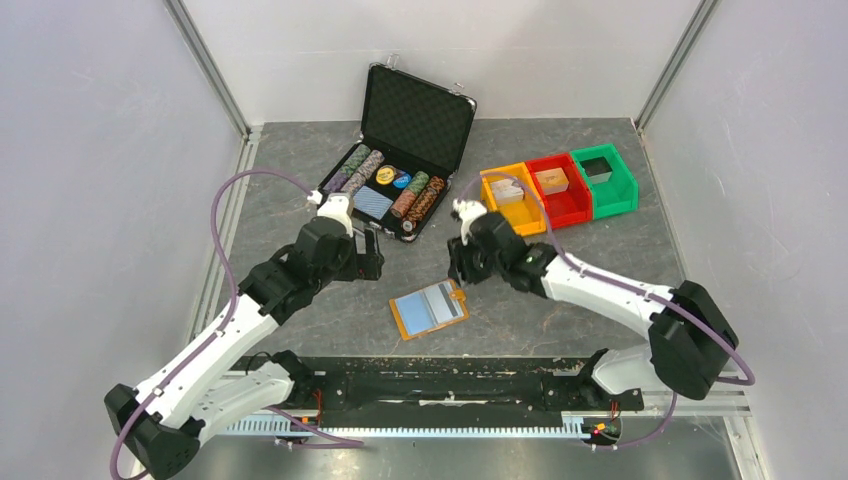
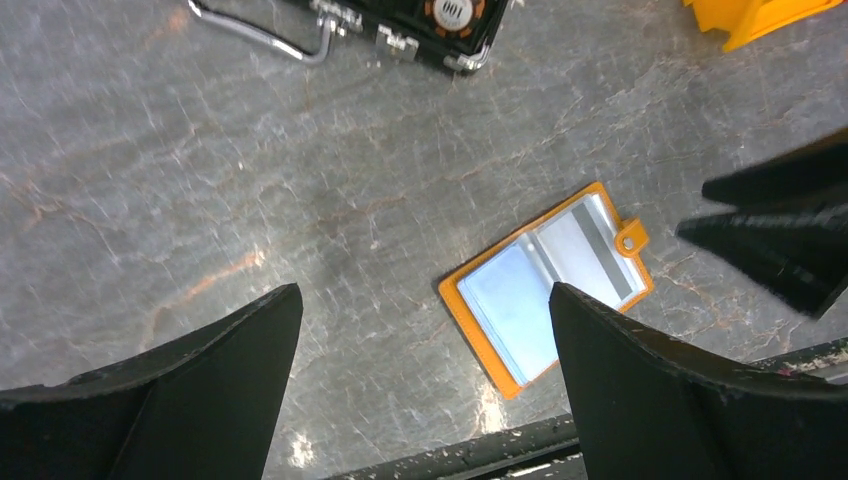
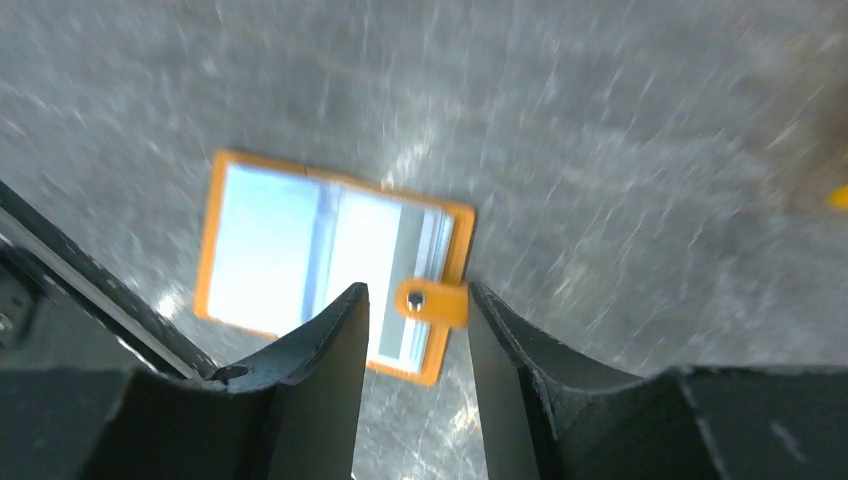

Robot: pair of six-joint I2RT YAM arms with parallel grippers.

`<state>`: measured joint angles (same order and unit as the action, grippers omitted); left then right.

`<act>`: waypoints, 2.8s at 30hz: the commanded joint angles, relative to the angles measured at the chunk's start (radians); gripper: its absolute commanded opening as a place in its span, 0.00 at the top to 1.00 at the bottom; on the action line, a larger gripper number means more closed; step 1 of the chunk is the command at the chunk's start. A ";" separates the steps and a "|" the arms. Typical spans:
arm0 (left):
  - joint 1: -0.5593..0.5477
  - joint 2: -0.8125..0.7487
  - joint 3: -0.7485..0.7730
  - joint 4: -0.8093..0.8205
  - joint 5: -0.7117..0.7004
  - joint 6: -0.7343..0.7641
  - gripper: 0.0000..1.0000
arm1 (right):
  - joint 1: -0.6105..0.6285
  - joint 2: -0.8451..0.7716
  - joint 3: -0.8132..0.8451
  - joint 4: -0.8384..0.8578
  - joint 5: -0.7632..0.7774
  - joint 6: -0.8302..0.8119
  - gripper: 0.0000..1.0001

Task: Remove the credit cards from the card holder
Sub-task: Remove the credit card from the card holder.

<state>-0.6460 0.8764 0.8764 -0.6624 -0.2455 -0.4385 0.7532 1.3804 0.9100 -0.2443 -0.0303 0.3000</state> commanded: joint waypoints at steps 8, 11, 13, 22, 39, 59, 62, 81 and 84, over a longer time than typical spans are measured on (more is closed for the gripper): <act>0.005 0.042 -0.157 0.106 0.164 -0.282 0.05 | 0.112 -0.013 -0.168 0.214 0.080 0.065 0.56; 0.005 0.058 -0.211 0.170 0.205 -0.316 0.09 | 0.114 0.005 -0.165 0.227 0.055 0.068 0.57; 0.005 0.070 -0.252 0.219 0.240 -0.339 0.12 | 0.118 0.011 -0.167 0.236 0.036 0.073 0.58; 0.004 0.164 -0.377 0.485 0.435 -0.414 0.24 | 0.142 0.060 -0.200 0.373 -0.101 0.166 0.60; 0.005 0.333 -0.487 0.762 0.568 -0.461 0.52 | 0.132 0.147 -0.240 0.381 0.012 0.192 0.58; 0.005 0.441 -0.462 0.669 0.519 -0.430 0.54 | 0.061 0.116 -0.309 0.379 -0.083 0.187 0.59; 0.005 0.440 -0.459 0.669 0.520 -0.428 0.54 | 0.056 0.112 -0.326 0.402 -0.110 0.199 0.61; 0.005 0.453 -0.458 0.678 0.530 -0.427 0.55 | 0.007 0.079 -0.411 0.627 -0.335 0.294 0.72; 0.004 0.452 -0.458 0.678 0.533 -0.427 0.55 | 0.003 0.078 -0.420 0.647 -0.347 0.303 0.72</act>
<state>-0.6445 1.3079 0.4160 0.0765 0.3161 -0.8715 0.7570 1.4860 0.4992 0.3115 -0.3126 0.5743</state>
